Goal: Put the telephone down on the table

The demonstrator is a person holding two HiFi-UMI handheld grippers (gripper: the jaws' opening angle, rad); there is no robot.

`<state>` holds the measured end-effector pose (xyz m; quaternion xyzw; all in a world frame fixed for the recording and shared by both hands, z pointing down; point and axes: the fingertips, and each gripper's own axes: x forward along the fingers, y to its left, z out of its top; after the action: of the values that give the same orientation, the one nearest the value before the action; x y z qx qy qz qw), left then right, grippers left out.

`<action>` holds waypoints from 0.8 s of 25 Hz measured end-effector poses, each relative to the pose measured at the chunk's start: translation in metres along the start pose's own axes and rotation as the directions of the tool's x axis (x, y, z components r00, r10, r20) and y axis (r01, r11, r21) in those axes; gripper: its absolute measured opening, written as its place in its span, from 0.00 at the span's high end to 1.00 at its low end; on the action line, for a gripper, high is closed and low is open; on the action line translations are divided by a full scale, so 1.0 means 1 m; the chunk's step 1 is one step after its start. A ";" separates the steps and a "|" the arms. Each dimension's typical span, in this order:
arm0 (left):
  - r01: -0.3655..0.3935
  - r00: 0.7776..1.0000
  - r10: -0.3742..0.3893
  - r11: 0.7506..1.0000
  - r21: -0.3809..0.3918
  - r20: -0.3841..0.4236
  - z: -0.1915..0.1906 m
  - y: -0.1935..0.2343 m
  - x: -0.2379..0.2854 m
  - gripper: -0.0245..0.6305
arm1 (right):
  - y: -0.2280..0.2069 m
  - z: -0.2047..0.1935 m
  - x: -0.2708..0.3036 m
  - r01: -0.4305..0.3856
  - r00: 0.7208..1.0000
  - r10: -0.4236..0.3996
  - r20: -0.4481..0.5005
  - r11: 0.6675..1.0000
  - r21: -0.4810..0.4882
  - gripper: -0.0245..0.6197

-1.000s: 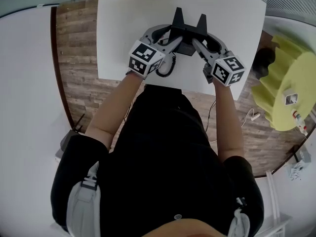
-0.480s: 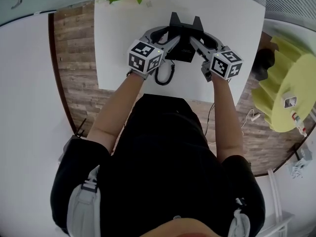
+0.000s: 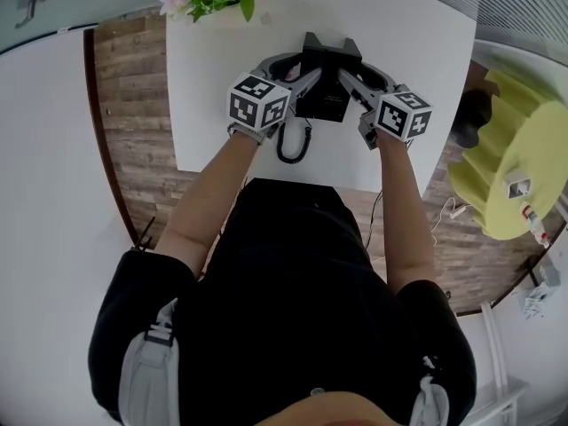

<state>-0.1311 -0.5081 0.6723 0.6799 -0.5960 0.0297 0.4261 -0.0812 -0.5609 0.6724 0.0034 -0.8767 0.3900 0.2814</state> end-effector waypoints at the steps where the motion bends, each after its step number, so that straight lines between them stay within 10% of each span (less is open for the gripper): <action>1: 0.003 1.000 -0.003 1.000 -0.001 0.000 0.000 0.001 0.000 0.66 | 0.000 0.000 0.000 -0.001 1.000 0.001 0.000 1.000 0.002 0.65; 11: 0.004 0.999 -0.003 1.000 -0.017 0.046 0.002 0.003 -0.002 0.65 | 0.001 0.002 -0.001 0.004 1.000 -0.004 0.022 1.000 0.001 0.64; 20: -0.079 0.985 0.068 0.995 0.060 0.160 0.028 -0.013 -0.046 0.64 | 0.033 0.029 -0.039 0.131 0.986 -0.098 0.134 0.956 -0.264 0.60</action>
<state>-0.1468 -0.4903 0.6218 0.6714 -0.6513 0.0110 0.3534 -0.0703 -0.5658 0.6150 0.0388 -0.9356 0.2480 0.2482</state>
